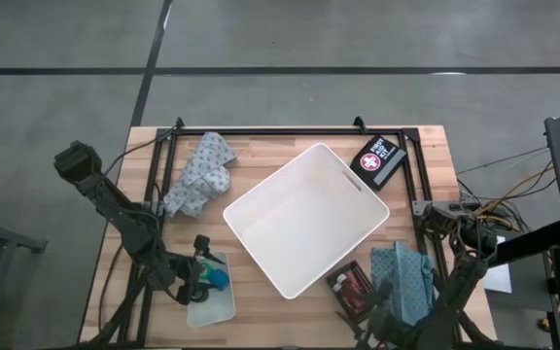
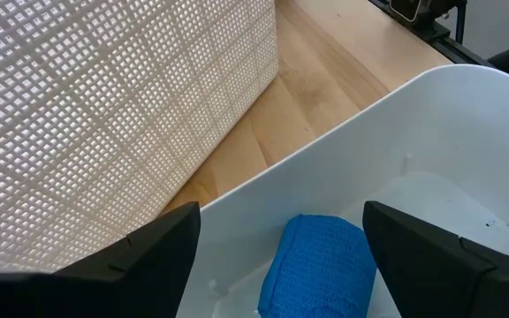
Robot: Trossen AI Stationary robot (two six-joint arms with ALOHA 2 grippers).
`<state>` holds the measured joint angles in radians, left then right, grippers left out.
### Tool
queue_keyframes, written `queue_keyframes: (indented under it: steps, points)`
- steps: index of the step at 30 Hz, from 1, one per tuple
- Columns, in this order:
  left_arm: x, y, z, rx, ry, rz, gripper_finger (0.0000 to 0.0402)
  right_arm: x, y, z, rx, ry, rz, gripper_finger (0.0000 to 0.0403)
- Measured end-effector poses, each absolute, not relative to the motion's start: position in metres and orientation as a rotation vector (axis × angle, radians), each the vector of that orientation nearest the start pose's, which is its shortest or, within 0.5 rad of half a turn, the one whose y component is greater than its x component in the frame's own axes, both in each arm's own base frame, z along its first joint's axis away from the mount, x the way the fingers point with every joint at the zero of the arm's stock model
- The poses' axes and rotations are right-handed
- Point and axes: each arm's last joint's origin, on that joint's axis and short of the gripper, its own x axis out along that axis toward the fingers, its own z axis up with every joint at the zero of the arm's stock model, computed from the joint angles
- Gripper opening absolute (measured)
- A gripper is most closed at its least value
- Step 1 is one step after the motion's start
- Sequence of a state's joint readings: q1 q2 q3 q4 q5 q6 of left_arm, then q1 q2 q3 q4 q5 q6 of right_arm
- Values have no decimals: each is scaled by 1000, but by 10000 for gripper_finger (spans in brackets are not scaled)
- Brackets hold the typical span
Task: Pick & place medical supplies in basket/bin
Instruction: Put the blue patient gown into the white laundry bin
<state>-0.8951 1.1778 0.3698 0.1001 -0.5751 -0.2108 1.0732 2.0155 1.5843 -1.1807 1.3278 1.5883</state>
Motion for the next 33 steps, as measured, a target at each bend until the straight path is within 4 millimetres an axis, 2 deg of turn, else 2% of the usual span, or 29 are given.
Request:
queue_keyframes:
  steps: [6, 16, 23, 27, 33]
  points:
    - [138, -147, 152, 273, 553, -248, 322, 220, 322, 232, -74, 263, -489, 233]
    - [138, -147, 152, 273, 553, -248, 322, 244, 343, 254, -179, 342, -353, 233]
    - [138, -147, 152, 272, 553, -248, 322, 257, 349, 287, -12, 369, -283, 233]
    - [138, -147, 152, 272, 553, -248, 322, 264, 345, 304, 55, 438, -233, 233]
    - [138, -147, 152, 273, 553, -248, 322, 280, 338, 320, 290, 583, -128, 233]
